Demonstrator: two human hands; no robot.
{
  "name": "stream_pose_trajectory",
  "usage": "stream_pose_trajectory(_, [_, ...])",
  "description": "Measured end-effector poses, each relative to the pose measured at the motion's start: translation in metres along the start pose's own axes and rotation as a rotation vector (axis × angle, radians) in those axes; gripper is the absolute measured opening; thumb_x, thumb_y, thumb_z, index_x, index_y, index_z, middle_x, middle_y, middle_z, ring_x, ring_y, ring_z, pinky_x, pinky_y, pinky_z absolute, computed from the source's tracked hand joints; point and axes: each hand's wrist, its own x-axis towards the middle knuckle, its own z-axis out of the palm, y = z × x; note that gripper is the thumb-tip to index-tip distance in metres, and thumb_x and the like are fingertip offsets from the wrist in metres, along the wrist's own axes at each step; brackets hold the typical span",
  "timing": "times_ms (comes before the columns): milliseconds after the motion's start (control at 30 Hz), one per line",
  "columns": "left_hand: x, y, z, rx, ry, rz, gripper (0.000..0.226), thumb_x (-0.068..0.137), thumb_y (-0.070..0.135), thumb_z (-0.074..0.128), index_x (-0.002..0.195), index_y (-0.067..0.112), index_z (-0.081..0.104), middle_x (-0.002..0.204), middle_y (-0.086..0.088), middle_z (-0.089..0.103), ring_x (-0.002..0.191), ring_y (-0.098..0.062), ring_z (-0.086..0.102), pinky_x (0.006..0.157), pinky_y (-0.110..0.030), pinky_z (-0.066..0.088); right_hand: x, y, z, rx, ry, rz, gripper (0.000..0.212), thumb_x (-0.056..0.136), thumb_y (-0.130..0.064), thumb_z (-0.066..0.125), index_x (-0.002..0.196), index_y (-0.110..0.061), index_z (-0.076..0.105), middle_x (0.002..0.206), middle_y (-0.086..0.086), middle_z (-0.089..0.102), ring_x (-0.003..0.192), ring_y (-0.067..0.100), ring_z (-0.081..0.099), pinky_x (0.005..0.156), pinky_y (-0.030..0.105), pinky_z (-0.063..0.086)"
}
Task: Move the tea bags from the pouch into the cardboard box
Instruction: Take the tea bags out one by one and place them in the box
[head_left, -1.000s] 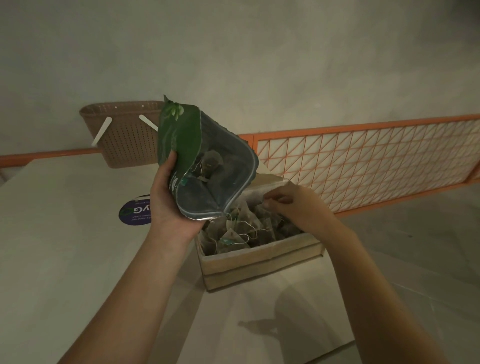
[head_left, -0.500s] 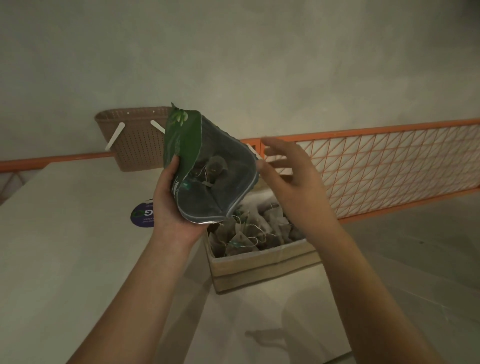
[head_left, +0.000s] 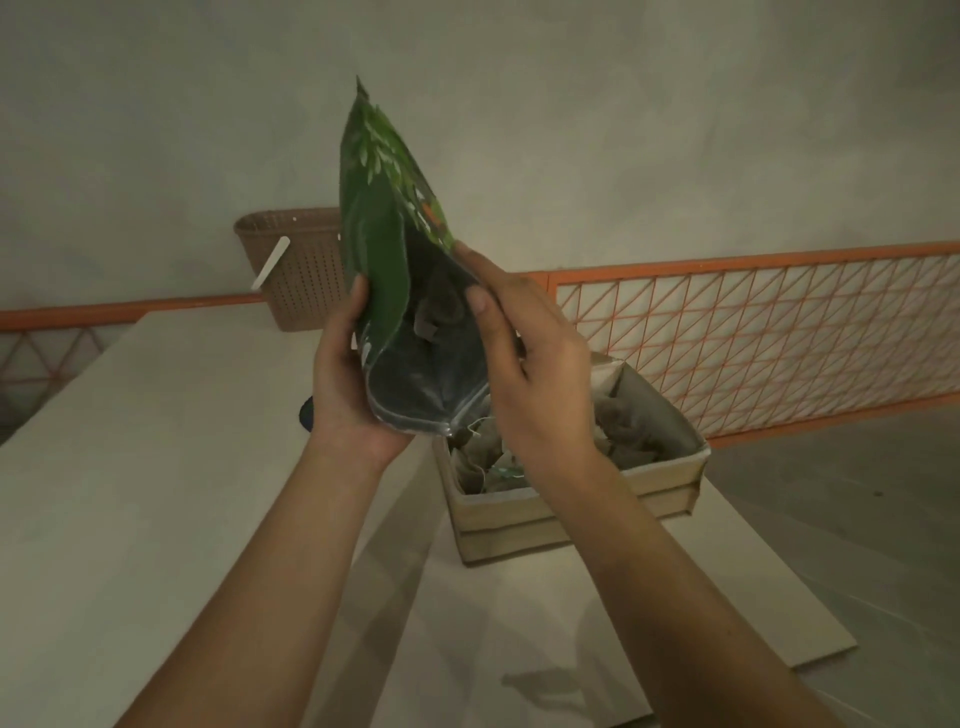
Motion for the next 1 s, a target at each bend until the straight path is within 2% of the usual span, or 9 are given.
stream_pose_trajectory(133, [0.003,0.001,-0.016,0.035,0.080,-0.007,0.064,0.097,0.051,0.047,0.149,0.013,0.048,0.138,-0.015,0.059,0.120,-0.034,0.062,0.097,-0.046,0.054,-0.002,0.014,0.011,0.018,-0.079,0.169,0.035,0.102,-0.018,0.049,0.135,-0.012,0.058,0.123,0.001,0.066,0.113,-0.001,0.055,0.099,0.017,0.046])
stream_pose_trajectory(333, [0.004,0.008,-0.012,0.007,0.027,0.045,0.063,0.095,0.044,0.053,0.149,0.012,0.048,0.151,-0.014,0.050,0.138,-0.032,0.049,0.113,-0.045,0.042,0.001,0.005,0.008,0.065,-0.033,0.062,0.036,0.103,-0.014,0.046,0.138,-0.009,0.053,0.129,0.003,0.063,0.120,0.007,0.055,0.102,0.019,0.044])
stream_pose_trajectory(567, [0.001,0.000,-0.020,0.010,0.154,0.032,0.054,0.100,0.050,0.044,0.128,0.012,0.069,0.128,-0.016,0.067,0.107,-0.035,0.070,0.086,-0.046,0.059,-0.007,0.018,0.015,0.010,-0.130,0.200,0.037,0.103,-0.020,0.048,0.140,-0.016,0.052,0.132,0.003,0.058,0.118,-0.008,0.044,0.099,0.001,0.032])
stream_pose_trajectory(633, [0.000,0.001,-0.016,0.016,0.156,0.033,0.054,0.099,0.050,0.045,0.129,0.012,0.069,0.132,-0.016,0.066,0.112,-0.035,0.069,0.089,-0.048,0.059,-0.009,0.017,0.014,0.029,-0.118,0.192,0.039,0.102,-0.020,0.050,0.141,-0.017,0.049,0.134,0.003,0.053,0.122,0.000,0.045,0.101,0.007,0.038])
stream_pose_trajectory(733, [0.000,0.002,-0.010,0.027,0.169,0.044,0.055,0.098,0.050,0.047,0.137,0.015,0.063,0.139,-0.016,0.062,0.124,-0.034,0.061,0.092,-0.049,0.057,-0.018,0.015,0.014,0.125,-0.025,0.191,0.039,0.095,-0.016,0.060,0.130,-0.019,0.045,0.137,-0.003,0.040,0.129,0.018,0.046,0.102,0.036,0.048])
stream_pose_trajectory(767, [0.000,0.002,-0.009,0.032,0.170,0.046,0.057,0.097,0.050,0.047,0.140,0.016,0.060,0.141,-0.016,0.060,0.127,-0.034,0.058,0.094,-0.050,0.056,-0.022,0.015,0.014,0.128,-0.002,0.192,0.037,0.092,-0.013,0.064,0.122,-0.018,0.044,0.138,-0.003,0.037,0.132,0.016,0.043,0.103,0.034,0.047])
stream_pose_trajectory(833, [0.000,0.001,-0.009,0.036,0.181,0.046,0.059,0.097,0.050,0.049,0.145,0.017,0.055,0.145,-0.015,0.057,0.132,-0.034,0.054,0.101,-0.050,0.052,-0.032,0.015,0.013,0.077,-0.017,0.231,0.032,0.087,-0.010,0.069,0.109,-0.019,0.048,0.139,0.001,0.035,0.133,-0.001,0.034,0.102,0.013,0.039])
stream_pose_trajectory(900, [0.000,-0.001,-0.010,0.032,0.198,0.043,0.060,0.097,0.049,0.050,0.147,0.016,0.053,0.148,-0.014,0.055,0.136,-0.035,0.051,0.108,-0.050,0.047,-0.041,0.015,0.013,-0.016,-0.044,0.275,0.025,0.083,-0.015,0.074,0.100,-0.019,0.056,0.140,0.003,0.033,0.130,-0.009,0.029,0.100,0.002,0.031])
stream_pose_trajectory(1000, [0.000,-0.007,-0.007,0.014,0.215,0.057,0.058,0.099,0.047,0.048,0.148,0.015,0.051,0.148,-0.013,0.054,0.137,-0.034,0.051,0.109,-0.048,0.046,-0.047,0.017,0.016,-0.167,-0.058,0.293,0.032,0.079,-0.032,0.078,0.106,-0.021,0.066,0.144,0.006,0.031,0.134,0.016,0.038,0.105,0.016,0.038])
